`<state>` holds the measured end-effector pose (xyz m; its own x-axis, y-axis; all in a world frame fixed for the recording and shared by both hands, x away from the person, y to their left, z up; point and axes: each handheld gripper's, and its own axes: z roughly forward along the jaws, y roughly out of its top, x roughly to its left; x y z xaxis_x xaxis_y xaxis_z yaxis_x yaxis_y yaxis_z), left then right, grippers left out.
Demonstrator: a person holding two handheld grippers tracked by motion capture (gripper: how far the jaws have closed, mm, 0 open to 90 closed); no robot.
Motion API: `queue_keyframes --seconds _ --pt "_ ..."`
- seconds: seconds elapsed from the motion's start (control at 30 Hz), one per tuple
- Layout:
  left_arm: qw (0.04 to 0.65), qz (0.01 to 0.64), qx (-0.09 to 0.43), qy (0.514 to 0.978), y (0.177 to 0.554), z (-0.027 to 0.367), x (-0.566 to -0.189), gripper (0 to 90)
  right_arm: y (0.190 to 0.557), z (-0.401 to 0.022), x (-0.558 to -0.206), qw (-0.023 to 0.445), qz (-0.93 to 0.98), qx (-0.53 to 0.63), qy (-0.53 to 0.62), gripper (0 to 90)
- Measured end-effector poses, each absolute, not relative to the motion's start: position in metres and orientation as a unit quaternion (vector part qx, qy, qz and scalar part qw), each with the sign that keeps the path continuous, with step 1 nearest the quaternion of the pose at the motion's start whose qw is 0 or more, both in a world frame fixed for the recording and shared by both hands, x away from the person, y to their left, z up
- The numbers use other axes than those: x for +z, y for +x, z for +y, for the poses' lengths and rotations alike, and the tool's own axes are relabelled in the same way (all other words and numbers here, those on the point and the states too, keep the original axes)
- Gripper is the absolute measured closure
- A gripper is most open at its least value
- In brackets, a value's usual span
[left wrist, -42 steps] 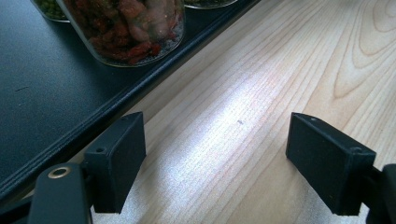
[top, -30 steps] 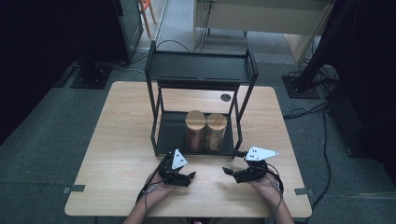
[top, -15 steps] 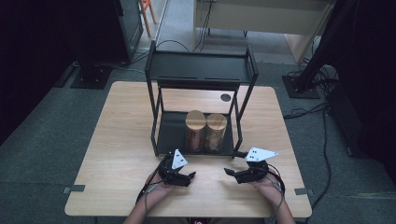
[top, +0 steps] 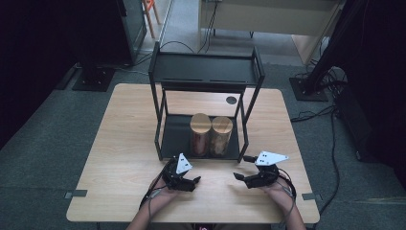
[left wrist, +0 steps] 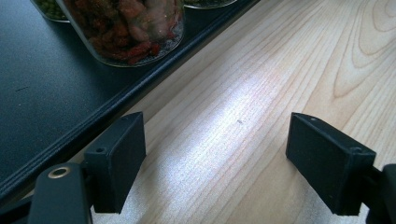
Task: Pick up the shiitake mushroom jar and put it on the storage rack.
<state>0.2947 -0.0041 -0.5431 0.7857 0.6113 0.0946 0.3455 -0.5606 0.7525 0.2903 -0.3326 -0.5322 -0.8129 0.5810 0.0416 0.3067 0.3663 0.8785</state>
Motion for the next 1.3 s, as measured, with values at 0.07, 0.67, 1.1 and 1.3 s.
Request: queue_keyframes --seconds 0.07,0.67,1.1,1.3 --pt "0.379 0.277 0.175 0.865 0.295 -0.004 -0.543 20.2 0.29 -0.334 -0.532 0.141 0.814 0.493 0.274 20.2" --pt "0.379 0.277 0.175 0.865 0.295 -0.004 -0.543 20.2 0.293 -0.339 -0.536 0.137 0.815 0.487 0.283 20.2" --pt "0.379 0.276 0.175 0.866 0.295 -0.004 -0.543 20.2 0.296 -0.344 -0.539 0.138 0.817 0.479 0.29 20.2" --pt "0.379 0.276 0.176 0.866 0.295 -0.004 -0.543 20.2 0.297 -0.344 -0.541 0.135 0.82 0.474 0.293 20.2"
